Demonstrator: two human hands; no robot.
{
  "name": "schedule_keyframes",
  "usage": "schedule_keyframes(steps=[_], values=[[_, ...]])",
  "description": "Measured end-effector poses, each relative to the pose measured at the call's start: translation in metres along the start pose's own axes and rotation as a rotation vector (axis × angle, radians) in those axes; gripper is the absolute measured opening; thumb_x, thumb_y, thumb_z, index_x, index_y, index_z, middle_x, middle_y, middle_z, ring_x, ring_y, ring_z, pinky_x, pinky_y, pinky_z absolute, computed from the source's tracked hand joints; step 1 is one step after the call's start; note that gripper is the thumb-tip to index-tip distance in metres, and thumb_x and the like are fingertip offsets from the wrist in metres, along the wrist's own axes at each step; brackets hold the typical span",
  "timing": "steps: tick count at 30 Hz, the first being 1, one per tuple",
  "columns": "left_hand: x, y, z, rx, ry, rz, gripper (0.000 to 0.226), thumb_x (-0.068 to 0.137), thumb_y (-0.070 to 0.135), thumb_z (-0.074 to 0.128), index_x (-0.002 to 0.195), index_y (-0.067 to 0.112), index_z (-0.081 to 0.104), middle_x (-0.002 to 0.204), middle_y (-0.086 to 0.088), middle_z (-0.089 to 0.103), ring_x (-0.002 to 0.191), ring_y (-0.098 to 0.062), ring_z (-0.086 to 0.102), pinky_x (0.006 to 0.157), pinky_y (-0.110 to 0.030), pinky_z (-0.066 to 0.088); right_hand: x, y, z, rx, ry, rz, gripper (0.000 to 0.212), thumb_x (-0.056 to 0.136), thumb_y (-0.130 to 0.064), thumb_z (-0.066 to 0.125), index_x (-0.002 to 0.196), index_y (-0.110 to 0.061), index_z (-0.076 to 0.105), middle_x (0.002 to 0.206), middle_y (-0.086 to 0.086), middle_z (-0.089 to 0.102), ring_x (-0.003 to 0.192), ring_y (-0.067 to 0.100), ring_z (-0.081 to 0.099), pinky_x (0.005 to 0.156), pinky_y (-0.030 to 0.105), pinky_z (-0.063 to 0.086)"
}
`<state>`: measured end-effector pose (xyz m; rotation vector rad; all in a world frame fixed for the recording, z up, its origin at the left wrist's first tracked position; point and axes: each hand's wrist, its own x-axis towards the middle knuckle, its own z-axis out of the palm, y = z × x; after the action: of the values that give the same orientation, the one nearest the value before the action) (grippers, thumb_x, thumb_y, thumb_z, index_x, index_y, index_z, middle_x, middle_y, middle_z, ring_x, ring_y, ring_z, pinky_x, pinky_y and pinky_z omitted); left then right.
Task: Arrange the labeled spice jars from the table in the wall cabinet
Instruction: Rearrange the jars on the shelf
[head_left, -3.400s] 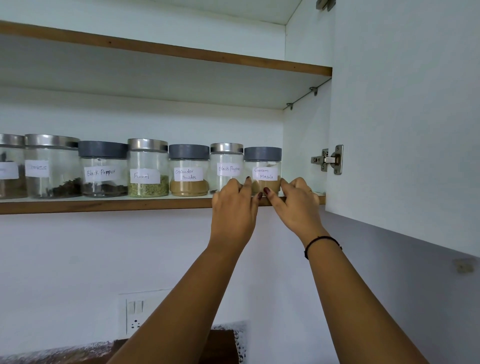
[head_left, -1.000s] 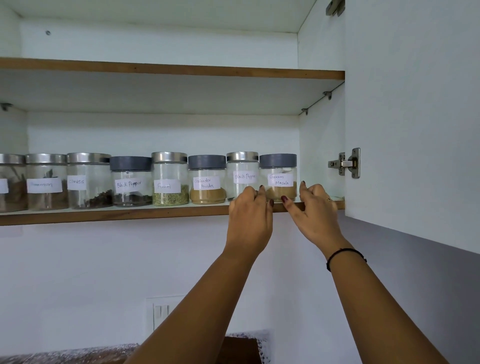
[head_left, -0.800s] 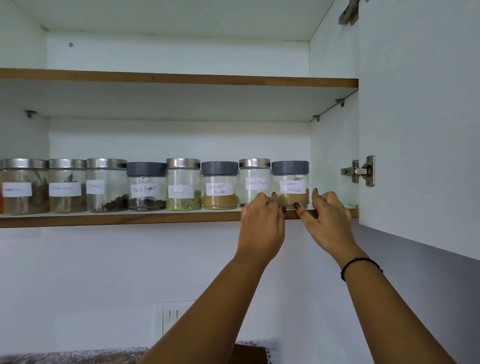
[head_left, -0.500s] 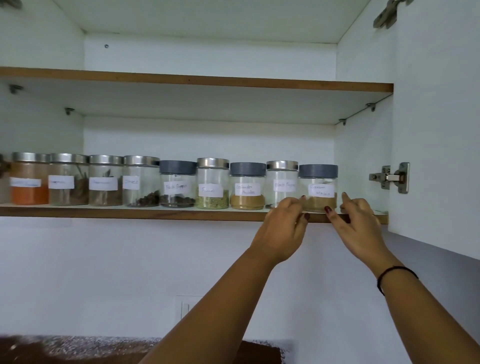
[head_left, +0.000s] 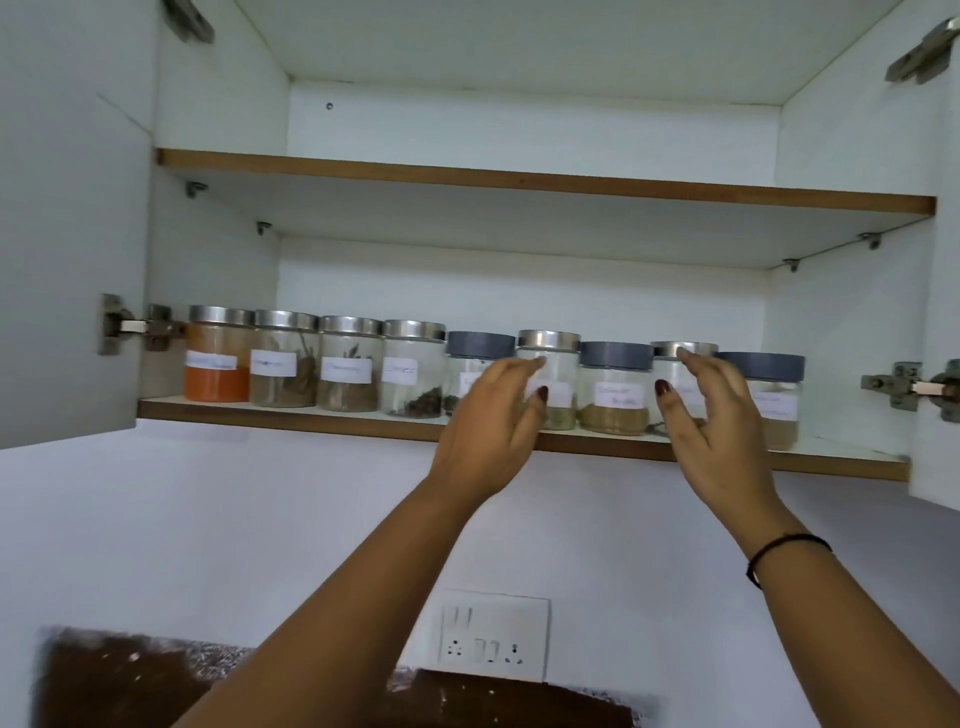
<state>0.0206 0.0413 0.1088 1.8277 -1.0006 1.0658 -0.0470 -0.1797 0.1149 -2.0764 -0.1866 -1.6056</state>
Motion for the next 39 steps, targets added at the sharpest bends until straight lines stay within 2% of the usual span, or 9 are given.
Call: schedule_keyframes(steps=[4, 7, 13, 16, 20, 28, 32, 36, 39], values=[[-0.002, -0.034, -0.061, 0.1, 0.033, -0.028, 0.039, 0.104, 0.025, 0.047, 0.141, 0.016, 0.052, 0.141, -0.001, 0.053, 0.128, -0.015, 0.05, 0.105, -0.029, 0.042, 0.002, -0.049, 0.042, 0.054, -0.034, -0.062, 0.044, 0.099, -0.028, 0.053, 0.14, -0.013, 0.05, 0.141, 0.003, 0.049, 0.122, 0.003, 0.041, 0.1, 0.023, 0.035], [-0.006, -0.056, -0.1, 0.184, 0.021, -0.041, 0.04, 0.104, 0.027, 0.046, 0.143, 0.019, 0.049, 0.146, 0.001, 0.049, 0.133, -0.014, 0.045, 0.104, -0.022, 0.035, 0.002, -0.085, 0.075, 0.111, -0.067, -0.1, 0.044, 0.099, -0.03, 0.053, 0.14, -0.014, 0.05, 0.14, 0.001, 0.05, 0.125, 0.009, 0.046, 0.102, 0.022, 0.038], [-0.003, -0.093, -0.171, 0.297, 0.026, -0.094, 0.043, 0.104, 0.026, 0.047, 0.146, 0.019, 0.046, 0.151, -0.001, 0.044, 0.138, -0.016, 0.04, 0.112, -0.034, 0.035, -0.003, -0.151, 0.134, 0.167, -0.166, -0.177, 0.051, 0.099, -0.035, 0.052, 0.146, -0.018, 0.042, 0.142, -0.004, 0.047, 0.127, 0.003, 0.042, 0.1, 0.011, 0.032], [0.006, -0.116, -0.206, 0.387, 0.039, -0.111, 0.043, 0.103, 0.022, 0.048, 0.146, 0.017, 0.046, 0.151, -0.004, 0.044, 0.14, -0.02, 0.039, 0.113, -0.033, 0.03, -0.003, -0.178, 0.156, 0.136, -0.211, -0.241, 0.05, 0.1, -0.036, 0.052, 0.146, -0.02, 0.043, 0.142, -0.004, 0.049, 0.129, 0.009, 0.045, 0.101, 0.018, 0.035], [0.025, -0.141, -0.245, 0.517, 0.007, -0.164, 0.045, 0.102, 0.021, 0.05, 0.147, 0.016, 0.044, 0.15, -0.005, 0.046, 0.139, -0.022, 0.042, 0.115, -0.039, 0.033, 0.006, -0.207, 0.184, 0.097, -0.278, -0.286, 0.048, 0.1, -0.036, 0.051, 0.145, -0.019, 0.045, 0.144, -0.003, 0.05, 0.132, 0.011, 0.044, 0.105, 0.021, 0.035], [0.053, -0.189, -0.283, 0.722, -0.25, -0.259, 0.046, 0.102, 0.021, 0.051, 0.147, 0.012, 0.044, 0.151, -0.011, 0.046, 0.137, -0.029, 0.043, 0.112, -0.041, 0.036, 0.042, -0.269, 0.243, -0.07, -0.461, -0.345, 0.046, 0.101, -0.031, 0.049, 0.145, -0.016, 0.045, 0.143, 0.003, 0.05, 0.13, 0.018, 0.047, 0.107, 0.031, 0.039], [0.06, -0.2, -0.288, 0.745, -0.321, -0.232, 0.035, 0.102, 0.019, 0.051, 0.134, 0.009, 0.06, 0.132, -0.013, 0.062, 0.119, -0.028, 0.057, 0.102, -0.041, 0.046, 0.058, -0.284, 0.272, -0.197, -0.514, -0.317, 0.033, 0.1, -0.023, 0.05, 0.126, -0.006, 0.061, 0.127, 0.011, 0.059, 0.116, 0.027, 0.056, 0.098, 0.037, 0.047], [0.069, -0.201, -0.291, 0.8, -0.336, -0.196, 0.029, 0.1, 0.018, 0.056, 0.126, 0.012, 0.068, 0.123, -0.011, 0.068, 0.11, -0.027, 0.062, 0.096, -0.039, 0.05, 0.068, -0.286, 0.298, -0.276, -0.469, -0.275, 0.022, 0.097, -0.017, 0.052, 0.1, -0.008, 0.072, 0.1, 0.01, 0.067, 0.094, 0.027, 0.064, 0.076, 0.032, 0.051], [0.079, -0.203, -0.292, 0.819, -0.346, -0.194, 0.026, 0.097, 0.018, 0.061, 0.121, 0.014, 0.071, 0.12, -0.008, 0.069, 0.104, -0.025, 0.065, 0.093, -0.036, 0.053, 0.076, -0.289, 0.309, -0.317, -0.408, -0.233, 0.018, 0.092, -0.007, 0.057, 0.098, -0.009, 0.075, 0.097, 0.009, 0.07, 0.088, 0.026, 0.066, 0.077, 0.031, 0.054]])
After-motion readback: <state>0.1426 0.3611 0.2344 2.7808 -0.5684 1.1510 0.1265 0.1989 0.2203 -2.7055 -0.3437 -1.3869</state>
